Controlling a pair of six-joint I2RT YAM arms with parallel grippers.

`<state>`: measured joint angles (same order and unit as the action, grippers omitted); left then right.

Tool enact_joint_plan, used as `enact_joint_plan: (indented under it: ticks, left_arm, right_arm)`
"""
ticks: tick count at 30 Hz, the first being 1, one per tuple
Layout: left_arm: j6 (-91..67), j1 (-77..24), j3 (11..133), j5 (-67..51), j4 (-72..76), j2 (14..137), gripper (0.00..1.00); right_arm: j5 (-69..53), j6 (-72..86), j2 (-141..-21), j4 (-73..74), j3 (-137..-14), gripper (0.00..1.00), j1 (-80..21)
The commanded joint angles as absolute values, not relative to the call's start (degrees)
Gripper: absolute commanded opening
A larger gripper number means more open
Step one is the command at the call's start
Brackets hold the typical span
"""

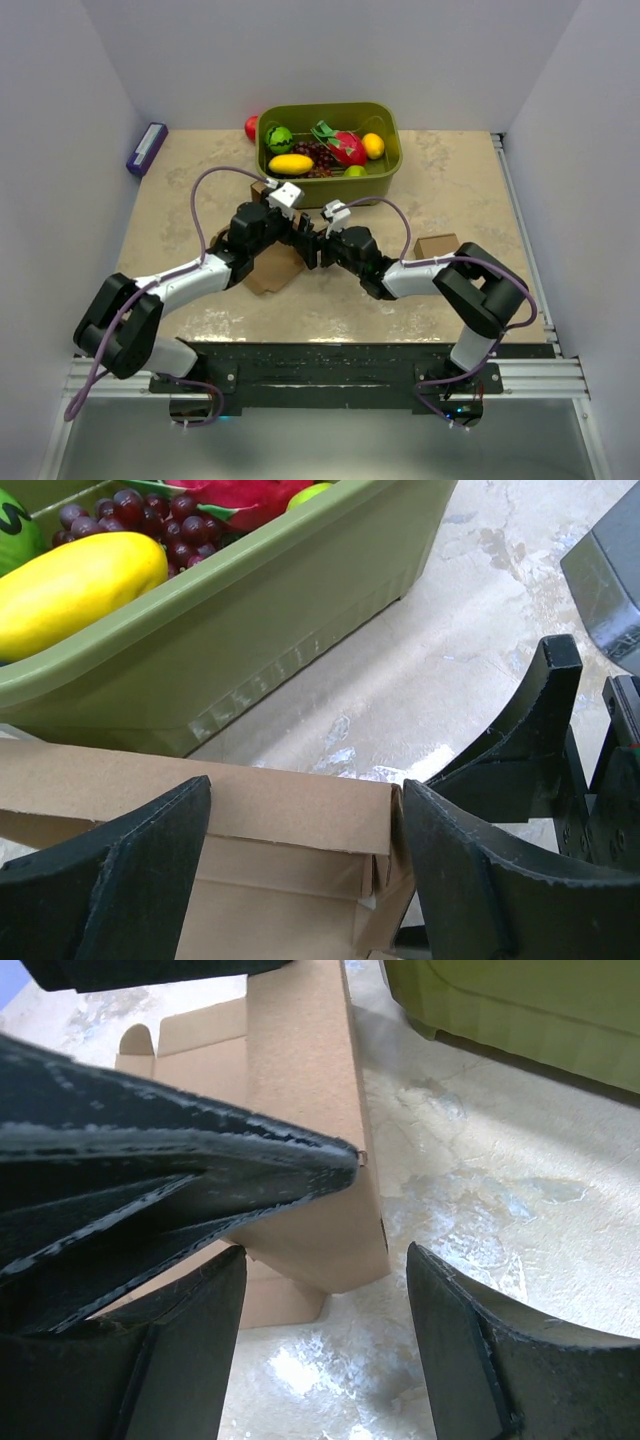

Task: Fold the paper box

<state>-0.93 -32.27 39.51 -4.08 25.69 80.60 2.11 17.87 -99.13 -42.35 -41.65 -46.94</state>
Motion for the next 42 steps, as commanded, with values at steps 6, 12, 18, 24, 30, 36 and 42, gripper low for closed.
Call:
enact_joint_plan:
  ticks: [6, 12, 18, 24, 30, 36, 42]
  left_arm:
    - [-4.13, -31.9, 41.31, -2.73, 21.18, 77.26, 0.87]
    - [-5.97, -31.38, 43.33, -0.18, 18.38, 75.41, 0.88]
    - [-6.68, -31.38, 45.35, 2.72, 15.82, 74.36, 0.89]
    - [-7.03, -31.29, 45.88, 3.6, 15.65, 73.21, 0.89]
    - [-11.4, -31.2, 40.53, 10.97, 19.33, 66.46, 0.88]
    - [-21.24, -31.38, 23.93, 12.31, 28.38, 55.29, 0.75]
    - [-27.5, -31.82, 12.14, 6.51, 37.52, 56.94, 0.69]
  right_arm:
    - [4.31, 18.54, -99.84, -47.81, -41.84, 0.66, -47.2]
    - [4.22, 18.54, -100.02, -47.73, -41.92, 0.65, -47.2]
    - [3.69, 18.54, -100.28, -47.37, -42.36, 0.65, -47.2]
    - [3.43, 18.37, -100.99, -47.02, -42.89, 0.65, -47.2]
    - [3.16, 18.28, -101.34, -46.58, -43.68, 0.63, -47.2]
    - [3.25, 17.93, -101.95, -46.49, -44.21, 0.61, -47.2]
    - [3.08, 17.49, -102.3, -46.06, -45.0, 0.61, -47.2]
